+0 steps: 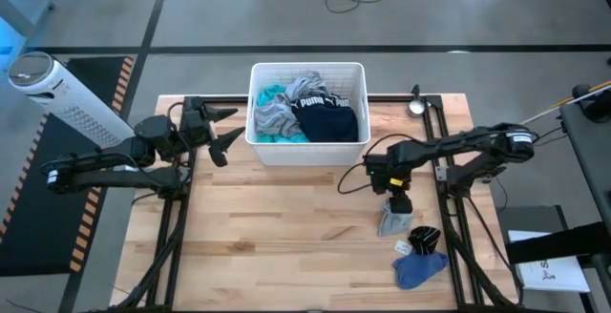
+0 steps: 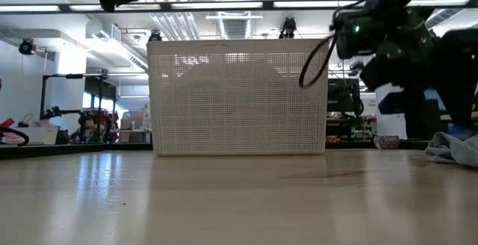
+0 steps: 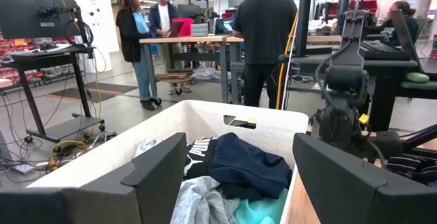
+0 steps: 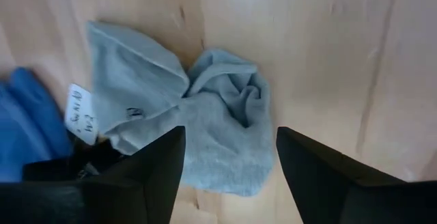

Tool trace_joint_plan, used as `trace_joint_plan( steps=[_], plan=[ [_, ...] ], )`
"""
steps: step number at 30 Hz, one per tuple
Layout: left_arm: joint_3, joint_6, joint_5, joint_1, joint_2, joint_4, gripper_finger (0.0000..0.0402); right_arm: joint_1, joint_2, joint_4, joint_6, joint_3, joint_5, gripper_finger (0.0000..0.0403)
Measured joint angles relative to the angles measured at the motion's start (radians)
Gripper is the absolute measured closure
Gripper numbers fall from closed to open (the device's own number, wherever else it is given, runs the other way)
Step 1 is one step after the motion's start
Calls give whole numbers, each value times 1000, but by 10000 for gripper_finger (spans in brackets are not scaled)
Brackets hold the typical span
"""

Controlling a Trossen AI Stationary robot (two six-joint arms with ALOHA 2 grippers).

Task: Sort clothes
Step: Put the gray sock into the white laundry bin

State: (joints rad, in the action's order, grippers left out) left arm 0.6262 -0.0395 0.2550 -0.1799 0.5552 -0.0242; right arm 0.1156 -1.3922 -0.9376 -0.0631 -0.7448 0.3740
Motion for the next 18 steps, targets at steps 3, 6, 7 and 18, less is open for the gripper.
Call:
trace_joint_plan(
  steps=[3, 6, 7, 18],
  plan=[
    [0, 0, 0, 0, 0, 0, 143, 0, -58, 4, 0, 0, -4, 194],
    [0, 0, 0, 0, 0, 0, 143, -4, -107, 4, 0, 0, -6, 219],
    [0, 0, 0, 0, 0, 0, 143, -8, -118, 5, -1, 0, -9, 235],
    [0, 0, 0, 0, 0, 1, 143, -85, -72, -12, -44, -87, -66, 398]
  ],
)
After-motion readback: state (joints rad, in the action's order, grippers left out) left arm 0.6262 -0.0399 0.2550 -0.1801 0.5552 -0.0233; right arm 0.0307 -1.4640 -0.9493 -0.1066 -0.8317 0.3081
